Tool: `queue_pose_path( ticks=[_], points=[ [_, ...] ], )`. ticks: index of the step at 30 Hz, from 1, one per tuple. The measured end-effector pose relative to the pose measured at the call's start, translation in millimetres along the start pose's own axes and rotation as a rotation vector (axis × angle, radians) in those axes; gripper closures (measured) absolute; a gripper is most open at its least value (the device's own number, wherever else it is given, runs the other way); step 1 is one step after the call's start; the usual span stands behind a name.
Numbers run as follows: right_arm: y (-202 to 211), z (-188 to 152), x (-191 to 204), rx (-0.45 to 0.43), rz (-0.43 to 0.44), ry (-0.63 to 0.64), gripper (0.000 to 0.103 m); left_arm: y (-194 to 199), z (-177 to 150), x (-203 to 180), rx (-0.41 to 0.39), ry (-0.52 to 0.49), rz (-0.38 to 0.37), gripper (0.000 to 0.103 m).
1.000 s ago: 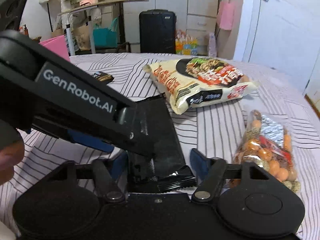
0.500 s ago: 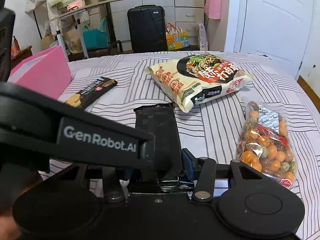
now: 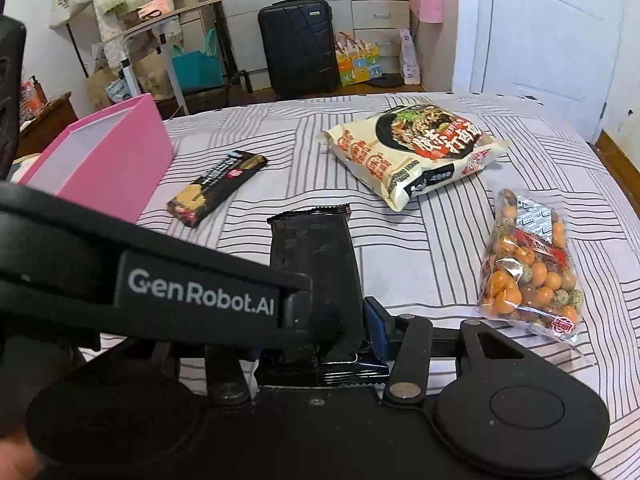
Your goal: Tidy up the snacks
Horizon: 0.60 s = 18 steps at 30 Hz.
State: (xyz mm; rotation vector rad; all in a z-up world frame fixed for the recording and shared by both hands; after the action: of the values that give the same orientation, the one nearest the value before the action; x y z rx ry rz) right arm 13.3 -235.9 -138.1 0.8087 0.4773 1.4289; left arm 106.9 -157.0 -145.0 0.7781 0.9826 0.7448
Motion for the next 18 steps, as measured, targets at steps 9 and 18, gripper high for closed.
queue_pose_path(
  ticks=[9, 18],
  points=[
    [31, 4, 32, -0.033, 0.007, 0.068, 0.049, 44, -6, 5, -0.027, 0.008, -0.011, 0.064],
    [53, 17, 74, -0.108, 0.056, 0.169, 0.049, 98, -6, 24, -0.114, 0.025, 0.005, 0.062]
  ],
)
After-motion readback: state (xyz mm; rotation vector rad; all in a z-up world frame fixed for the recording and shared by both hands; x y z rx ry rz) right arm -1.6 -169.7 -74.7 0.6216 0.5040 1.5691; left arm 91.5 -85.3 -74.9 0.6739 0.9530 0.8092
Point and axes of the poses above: each gripper's, at about its wrist camera, not at the fingertips, and y roughly against the way its jaws point, x to its left, z to its top, the point moved 3 cm from there along -y, roughly the way its jaws point, and after that the axes turned 7 degrees about z, right-handed, at the moved point
